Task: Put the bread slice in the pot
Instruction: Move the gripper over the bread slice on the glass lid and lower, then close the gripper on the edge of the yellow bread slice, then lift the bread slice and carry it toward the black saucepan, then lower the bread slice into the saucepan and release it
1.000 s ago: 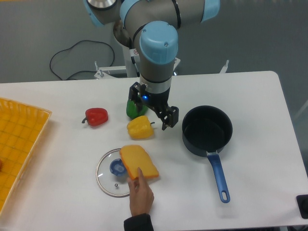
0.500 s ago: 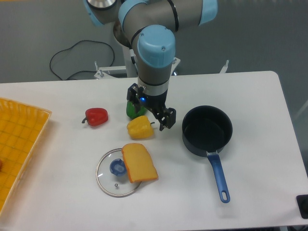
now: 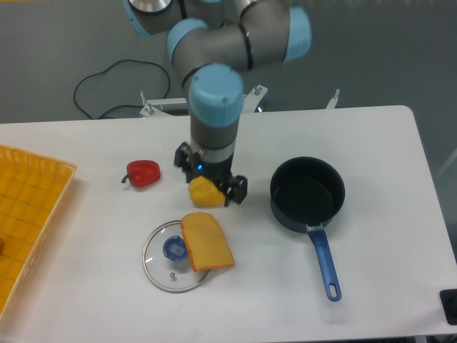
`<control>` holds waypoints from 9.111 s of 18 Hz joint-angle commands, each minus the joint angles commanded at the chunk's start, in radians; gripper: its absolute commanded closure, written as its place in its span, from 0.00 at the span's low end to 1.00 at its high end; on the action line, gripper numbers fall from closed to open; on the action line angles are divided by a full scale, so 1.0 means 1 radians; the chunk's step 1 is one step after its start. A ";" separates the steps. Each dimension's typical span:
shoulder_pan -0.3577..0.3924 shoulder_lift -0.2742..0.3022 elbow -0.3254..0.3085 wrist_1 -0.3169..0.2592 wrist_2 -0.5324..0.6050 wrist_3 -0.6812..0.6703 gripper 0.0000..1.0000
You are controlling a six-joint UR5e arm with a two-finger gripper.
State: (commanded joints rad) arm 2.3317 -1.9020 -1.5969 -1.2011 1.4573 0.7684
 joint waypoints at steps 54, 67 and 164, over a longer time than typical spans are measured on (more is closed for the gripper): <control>-0.038 -0.209 0.032 0.106 0.057 0.310 1.00; 0.011 -0.222 0.043 0.117 0.058 0.356 0.00; 0.236 -0.046 0.114 -0.249 0.267 0.629 1.00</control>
State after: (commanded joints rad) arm 2.5678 -1.9481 -1.4833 -1.4497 1.7242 1.3975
